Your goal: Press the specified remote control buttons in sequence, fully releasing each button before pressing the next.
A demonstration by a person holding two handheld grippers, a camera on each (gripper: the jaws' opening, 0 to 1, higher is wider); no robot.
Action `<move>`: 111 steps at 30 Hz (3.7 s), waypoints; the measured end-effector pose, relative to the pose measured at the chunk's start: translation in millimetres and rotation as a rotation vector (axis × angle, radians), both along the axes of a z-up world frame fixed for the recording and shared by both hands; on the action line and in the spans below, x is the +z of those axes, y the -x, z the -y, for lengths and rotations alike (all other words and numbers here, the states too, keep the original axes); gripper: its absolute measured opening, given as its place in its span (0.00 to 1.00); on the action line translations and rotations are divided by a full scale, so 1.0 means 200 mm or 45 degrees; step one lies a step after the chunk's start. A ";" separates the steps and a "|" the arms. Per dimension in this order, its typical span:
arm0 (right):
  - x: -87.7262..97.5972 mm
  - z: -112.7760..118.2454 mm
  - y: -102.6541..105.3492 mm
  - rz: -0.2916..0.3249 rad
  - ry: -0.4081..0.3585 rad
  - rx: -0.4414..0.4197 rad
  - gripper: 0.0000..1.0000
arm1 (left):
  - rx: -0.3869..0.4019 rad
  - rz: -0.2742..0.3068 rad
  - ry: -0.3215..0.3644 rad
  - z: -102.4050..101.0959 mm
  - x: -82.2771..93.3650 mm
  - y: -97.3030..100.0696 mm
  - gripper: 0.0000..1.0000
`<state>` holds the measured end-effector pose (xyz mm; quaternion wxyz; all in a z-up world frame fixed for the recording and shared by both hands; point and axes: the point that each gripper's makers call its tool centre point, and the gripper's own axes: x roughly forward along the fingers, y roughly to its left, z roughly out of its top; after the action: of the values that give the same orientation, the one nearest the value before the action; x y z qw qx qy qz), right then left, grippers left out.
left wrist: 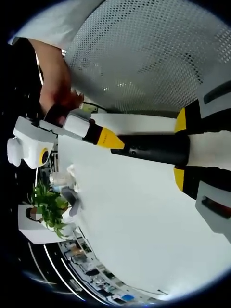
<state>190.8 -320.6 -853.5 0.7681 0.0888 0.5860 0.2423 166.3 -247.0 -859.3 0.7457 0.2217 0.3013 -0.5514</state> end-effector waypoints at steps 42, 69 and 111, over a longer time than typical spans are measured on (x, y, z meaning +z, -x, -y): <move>0.00 -0.09 0.00 0.042 -0.055 0.100 0.00 | -0.050 -0.003 0.001 0.05 0.00 0.03 0.24; 0.02 -0.09 0.02 -0.034 -0.093 0.057 0.00 | -0.033 -0.005 0.001 0.05 0.00 0.02 0.24; 0.01 -0.09 0.07 -0.091 -0.058 0.088 0.00 | -0.026 -0.007 0.007 0.04 0.00 0.02 0.24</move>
<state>177.0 -303.2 -851.3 0.7355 0.0943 0.6103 0.2786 161.3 -255.1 -859.3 0.7397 0.2211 0.2995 -0.5606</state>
